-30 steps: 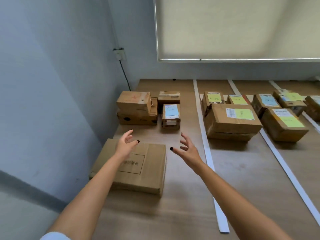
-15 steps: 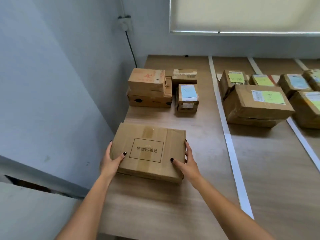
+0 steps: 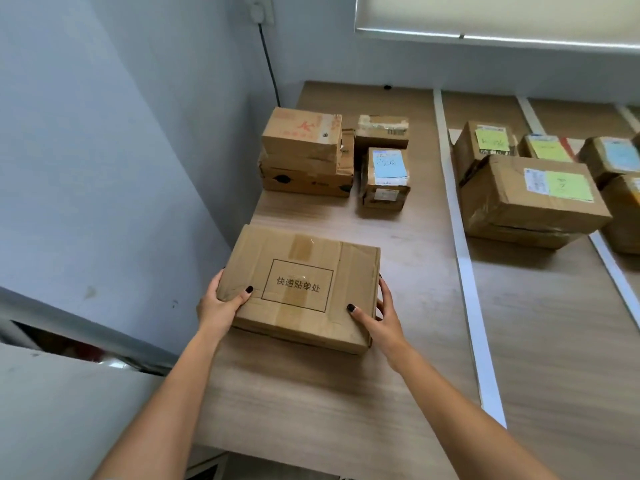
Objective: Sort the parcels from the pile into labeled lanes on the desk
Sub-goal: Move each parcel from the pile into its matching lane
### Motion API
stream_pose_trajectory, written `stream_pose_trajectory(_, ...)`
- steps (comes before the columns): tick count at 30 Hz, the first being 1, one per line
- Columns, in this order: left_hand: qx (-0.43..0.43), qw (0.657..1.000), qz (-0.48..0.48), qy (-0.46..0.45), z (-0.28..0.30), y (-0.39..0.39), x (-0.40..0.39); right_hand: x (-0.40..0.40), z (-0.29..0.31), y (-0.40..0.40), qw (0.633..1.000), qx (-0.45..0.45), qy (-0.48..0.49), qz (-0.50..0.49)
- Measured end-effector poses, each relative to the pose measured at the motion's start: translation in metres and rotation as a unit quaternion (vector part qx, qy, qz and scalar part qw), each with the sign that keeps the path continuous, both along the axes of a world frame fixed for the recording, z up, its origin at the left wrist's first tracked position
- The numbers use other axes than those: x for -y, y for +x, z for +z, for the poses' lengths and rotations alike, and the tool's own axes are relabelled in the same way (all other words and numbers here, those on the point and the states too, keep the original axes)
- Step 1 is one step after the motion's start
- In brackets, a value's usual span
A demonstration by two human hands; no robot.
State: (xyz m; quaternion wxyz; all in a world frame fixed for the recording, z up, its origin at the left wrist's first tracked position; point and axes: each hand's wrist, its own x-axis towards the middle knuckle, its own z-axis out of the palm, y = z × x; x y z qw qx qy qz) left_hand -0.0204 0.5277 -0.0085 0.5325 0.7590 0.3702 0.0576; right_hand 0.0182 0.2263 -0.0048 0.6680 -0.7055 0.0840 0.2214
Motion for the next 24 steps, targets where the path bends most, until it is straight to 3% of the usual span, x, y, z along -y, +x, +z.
stream_pose_trajectory(12, 0.039, 0.996, -0.041, -0.070, 0.028, 0.013, 0.055, 0.054, 0.034, 0.004, 0.999, 0.025, 0.018, -0.041)
stream_pose_trajectory(19, 0.104, 0.983, -0.086, -0.125, 0.090, 0.053, 0.102, 0.123, 0.085, 0.031, 0.992, 0.024, 0.022, -0.119)
stream_pose_trajectory(24, 0.167, 0.969, -0.088, -0.156, 0.132, 0.072, 0.125, 0.150, 0.129, 0.041, 0.982, 0.072, 0.030, -0.171)
